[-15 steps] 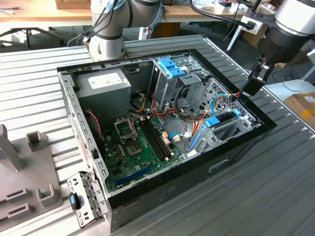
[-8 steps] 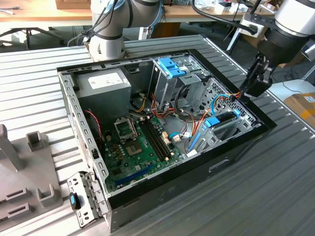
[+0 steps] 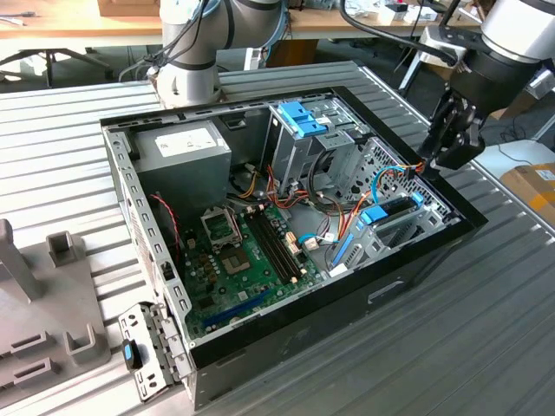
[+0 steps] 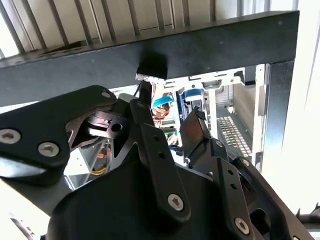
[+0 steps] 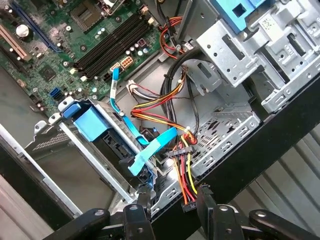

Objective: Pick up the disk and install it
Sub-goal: 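Insert the disk into the insertion slot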

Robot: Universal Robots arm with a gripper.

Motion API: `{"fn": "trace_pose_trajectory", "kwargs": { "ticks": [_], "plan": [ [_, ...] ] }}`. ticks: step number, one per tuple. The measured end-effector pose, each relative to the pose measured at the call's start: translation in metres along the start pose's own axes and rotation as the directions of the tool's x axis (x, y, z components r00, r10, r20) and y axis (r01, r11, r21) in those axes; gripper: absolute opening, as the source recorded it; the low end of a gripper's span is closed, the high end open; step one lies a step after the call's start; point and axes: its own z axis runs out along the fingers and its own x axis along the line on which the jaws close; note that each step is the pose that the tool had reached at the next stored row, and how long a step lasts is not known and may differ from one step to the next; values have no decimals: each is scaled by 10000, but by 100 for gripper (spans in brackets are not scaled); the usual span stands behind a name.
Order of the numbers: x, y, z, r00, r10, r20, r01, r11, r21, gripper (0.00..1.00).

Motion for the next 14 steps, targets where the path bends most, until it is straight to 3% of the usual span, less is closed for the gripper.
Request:
{"fn": "trace_pose_trajectory", "kwargs": {
  "ticks": [2,5,8,12,14],
  "plan": [
    [-13,-13,2,9994,-353,7,353,9994,-12,50],
    [-52,-55,5,9986,-529,10,529,9986,-18,50],
    [-71,-53,9,9972,-744,15,744,9972,-27,50],
    [-73,-52,14,9870,-1606,34,1606,9870,-55,50],
    [-73,-52,17,9779,-2090,46,2090,9779,-70,50]
  ]
}}
